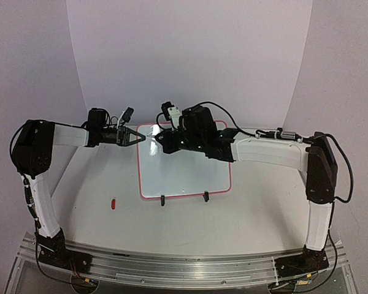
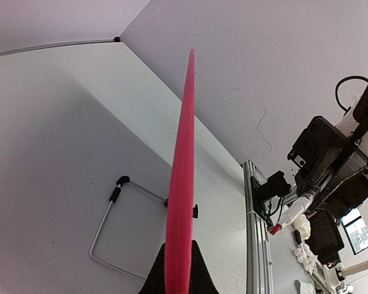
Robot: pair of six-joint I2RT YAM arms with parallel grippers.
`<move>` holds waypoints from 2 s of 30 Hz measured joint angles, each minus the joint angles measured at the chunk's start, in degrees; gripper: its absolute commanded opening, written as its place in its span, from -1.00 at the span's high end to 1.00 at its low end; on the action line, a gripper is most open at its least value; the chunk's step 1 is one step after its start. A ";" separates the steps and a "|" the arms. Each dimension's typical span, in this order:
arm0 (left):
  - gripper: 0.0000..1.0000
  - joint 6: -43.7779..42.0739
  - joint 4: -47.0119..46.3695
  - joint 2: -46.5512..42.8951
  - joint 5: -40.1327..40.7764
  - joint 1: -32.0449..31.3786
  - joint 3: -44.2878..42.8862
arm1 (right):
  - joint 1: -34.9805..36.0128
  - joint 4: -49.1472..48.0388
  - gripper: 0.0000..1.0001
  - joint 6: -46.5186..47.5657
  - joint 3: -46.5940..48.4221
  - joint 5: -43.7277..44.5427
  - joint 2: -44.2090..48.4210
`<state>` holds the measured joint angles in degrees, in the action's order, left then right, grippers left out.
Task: Write a sentence on the whiteboard
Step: Hold the whiteboard at the center of the board, then write a sentence on the whiteboard.
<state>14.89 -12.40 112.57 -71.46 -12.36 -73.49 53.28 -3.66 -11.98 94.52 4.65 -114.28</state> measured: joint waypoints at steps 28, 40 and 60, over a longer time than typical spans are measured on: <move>1.00 -2.22 1.03 0.00 -0.34 0.05 0.00 | 0.46 8.91 1.00 2.75 10.10 4.62 -6.38; 1.00 -2.93 1.52 0.00 -0.46 0.05 0.00 | 0.45 9.55 1.00 2.75 10.93 4.72 -7.86; 1.00 -3.44 2.00 0.00 -0.52 0.05 0.00 | 0.63 12.38 1.00 2.71 14.29 6.70 -9.34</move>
<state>11.45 -10.40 112.57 -71.98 -12.32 -73.49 53.90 8.72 -9.27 108.80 11.36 -123.61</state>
